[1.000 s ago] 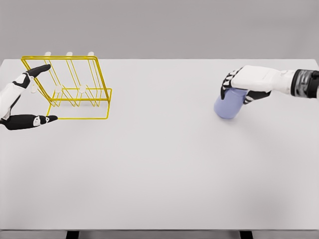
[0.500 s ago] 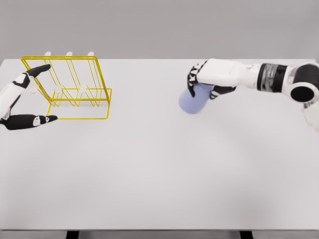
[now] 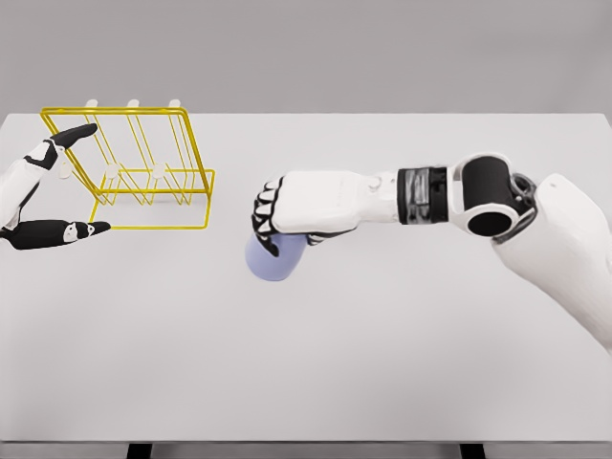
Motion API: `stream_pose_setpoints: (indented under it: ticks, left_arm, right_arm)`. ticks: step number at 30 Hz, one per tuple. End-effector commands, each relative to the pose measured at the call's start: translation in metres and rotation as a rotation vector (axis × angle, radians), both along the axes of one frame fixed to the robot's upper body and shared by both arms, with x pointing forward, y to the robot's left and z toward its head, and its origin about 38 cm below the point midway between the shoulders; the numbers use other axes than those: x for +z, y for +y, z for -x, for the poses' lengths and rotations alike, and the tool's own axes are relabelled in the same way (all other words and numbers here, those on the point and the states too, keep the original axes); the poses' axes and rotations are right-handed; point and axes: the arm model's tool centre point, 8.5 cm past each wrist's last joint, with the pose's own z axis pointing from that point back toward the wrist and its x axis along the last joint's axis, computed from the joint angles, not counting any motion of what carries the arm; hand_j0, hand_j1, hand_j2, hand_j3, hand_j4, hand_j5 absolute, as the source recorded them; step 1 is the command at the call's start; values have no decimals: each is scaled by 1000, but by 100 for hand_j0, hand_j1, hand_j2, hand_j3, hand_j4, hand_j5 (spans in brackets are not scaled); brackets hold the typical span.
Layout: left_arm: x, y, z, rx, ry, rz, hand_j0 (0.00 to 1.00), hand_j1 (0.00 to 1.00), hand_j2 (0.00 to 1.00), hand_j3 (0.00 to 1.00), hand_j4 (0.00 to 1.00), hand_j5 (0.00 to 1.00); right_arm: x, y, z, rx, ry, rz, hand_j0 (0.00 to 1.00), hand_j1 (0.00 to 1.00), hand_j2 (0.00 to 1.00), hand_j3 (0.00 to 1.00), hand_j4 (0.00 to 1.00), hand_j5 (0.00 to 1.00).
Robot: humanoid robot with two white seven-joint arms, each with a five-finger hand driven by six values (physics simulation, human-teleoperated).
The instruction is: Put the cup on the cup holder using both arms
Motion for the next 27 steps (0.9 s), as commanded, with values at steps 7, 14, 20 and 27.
stream_pose_setpoints:
  ticks: [7,14,20,27]
  left_arm:
    - [0,0,0,0,0,5,100,100,100,100,100,100]
    - [12,12,0,13,-11,-54,100,100,100,100,100,100]
    - [13,9,-1,9,-19,-107,100,100,100,100,100,100]
    - [24,10,-1,24,-61,-168,100,100,100,100,100,100]
  right_arm:
    - [-9,17,16,64,-3,31,40,40,40,40,40,40]
    - [-19,27,9,50,-4,52,41,41,41,41,41,41]
    - [-17,28,11,56,-11,49,59,59,59,59,59,59]
    - [-9,35,22,89,-74,58,99,99,99,99,99,99]
